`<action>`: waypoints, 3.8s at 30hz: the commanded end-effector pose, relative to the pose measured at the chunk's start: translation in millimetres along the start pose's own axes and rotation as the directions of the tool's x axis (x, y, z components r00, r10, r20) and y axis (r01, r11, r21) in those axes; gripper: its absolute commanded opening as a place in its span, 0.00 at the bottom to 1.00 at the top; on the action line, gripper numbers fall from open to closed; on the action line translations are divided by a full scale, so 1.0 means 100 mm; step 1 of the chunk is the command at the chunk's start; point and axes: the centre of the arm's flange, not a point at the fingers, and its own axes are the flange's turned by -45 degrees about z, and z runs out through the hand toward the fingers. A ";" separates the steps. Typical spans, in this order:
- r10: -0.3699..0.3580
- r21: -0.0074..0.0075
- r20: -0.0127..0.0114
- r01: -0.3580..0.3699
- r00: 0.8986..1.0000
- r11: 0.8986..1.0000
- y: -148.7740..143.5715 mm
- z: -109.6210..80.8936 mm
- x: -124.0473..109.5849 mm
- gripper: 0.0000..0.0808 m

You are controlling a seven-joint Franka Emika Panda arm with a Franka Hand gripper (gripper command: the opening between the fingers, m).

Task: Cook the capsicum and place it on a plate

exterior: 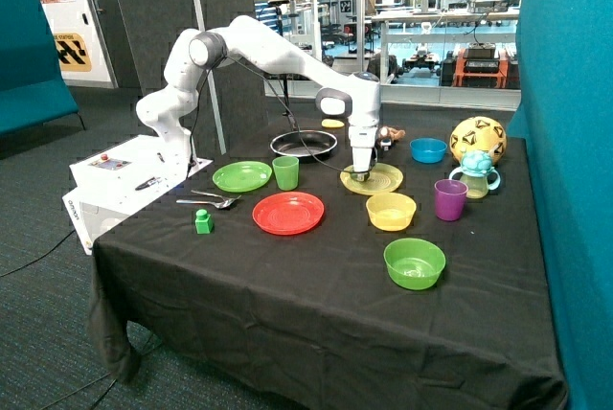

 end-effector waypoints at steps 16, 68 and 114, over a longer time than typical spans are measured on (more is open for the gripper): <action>0.007 0.000 -0.002 -0.007 1.000 1.000 0.05 0.06 0.00 0.00; -0.058 0.000 -0.002 0.058 0.998 0.998 -0.74 -0.89 -1.22 0.00; 0.086 0.000 -0.002 -0.086 0.996 0.996 -1.83 -0.48 -1.93 0.00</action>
